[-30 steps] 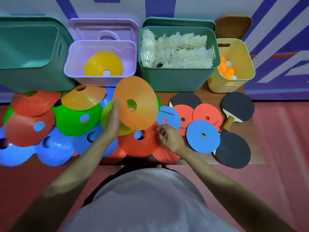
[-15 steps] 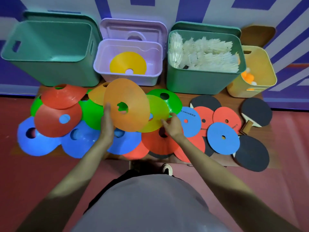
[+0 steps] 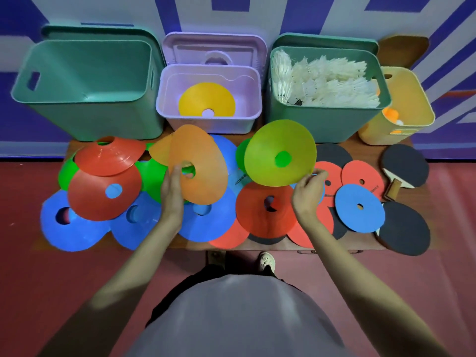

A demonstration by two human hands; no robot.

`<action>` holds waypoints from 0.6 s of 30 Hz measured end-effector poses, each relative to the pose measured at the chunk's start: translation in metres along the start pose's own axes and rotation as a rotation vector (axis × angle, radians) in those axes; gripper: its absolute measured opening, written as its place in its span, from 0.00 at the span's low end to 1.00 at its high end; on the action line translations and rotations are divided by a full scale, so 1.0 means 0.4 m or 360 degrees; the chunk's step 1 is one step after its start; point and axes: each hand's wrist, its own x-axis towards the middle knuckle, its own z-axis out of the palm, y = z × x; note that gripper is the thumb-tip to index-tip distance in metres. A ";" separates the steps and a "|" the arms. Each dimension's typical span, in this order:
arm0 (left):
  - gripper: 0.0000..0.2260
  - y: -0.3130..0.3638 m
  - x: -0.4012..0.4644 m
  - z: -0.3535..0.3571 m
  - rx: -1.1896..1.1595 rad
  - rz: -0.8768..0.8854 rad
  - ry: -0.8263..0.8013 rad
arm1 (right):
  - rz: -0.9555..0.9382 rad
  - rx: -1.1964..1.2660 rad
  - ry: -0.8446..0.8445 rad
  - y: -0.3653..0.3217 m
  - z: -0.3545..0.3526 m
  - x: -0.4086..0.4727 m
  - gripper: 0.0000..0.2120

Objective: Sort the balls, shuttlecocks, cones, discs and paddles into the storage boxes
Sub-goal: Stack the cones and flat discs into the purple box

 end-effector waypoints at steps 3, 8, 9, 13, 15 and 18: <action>0.16 -0.008 0.011 0.003 -0.0028 -0.0115 -0.0050 | 0.0153 0.0240 -0.0182 -0.001 0.018 -0.002 0.06; 0.18 -0.012 0.017 0.020 -0.0201 -0.0356 -0.0276 | 0.0372 0.0583 -0.0659 -0.020 0.049 -0.031 0.10; 0.18 -0.011 0.015 0.022 -0.0218 -0.0358 -0.0341 | 0.0345 0.0572 -0.0739 -0.025 0.051 -0.039 0.10; 0.22 -0.015 0.016 0.026 -0.0269 -0.0389 -0.0507 | 0.0053 0.0370 -0.0841 -0.029 0.064 -0.069 0.02; 0.22 -0.018 0.017 0.026 -0.0325 -0.0440 -0.0555 | -0.0039 0.0289 -0.0815 -0.028 0.067 -0.077 0.06; 0.16 -0.020 0.022 0.024 -0.0376 -0.0502 -0.0501 | -0.0113 0.0211 -0.0799 -0.035 0.062 -0.086 0.07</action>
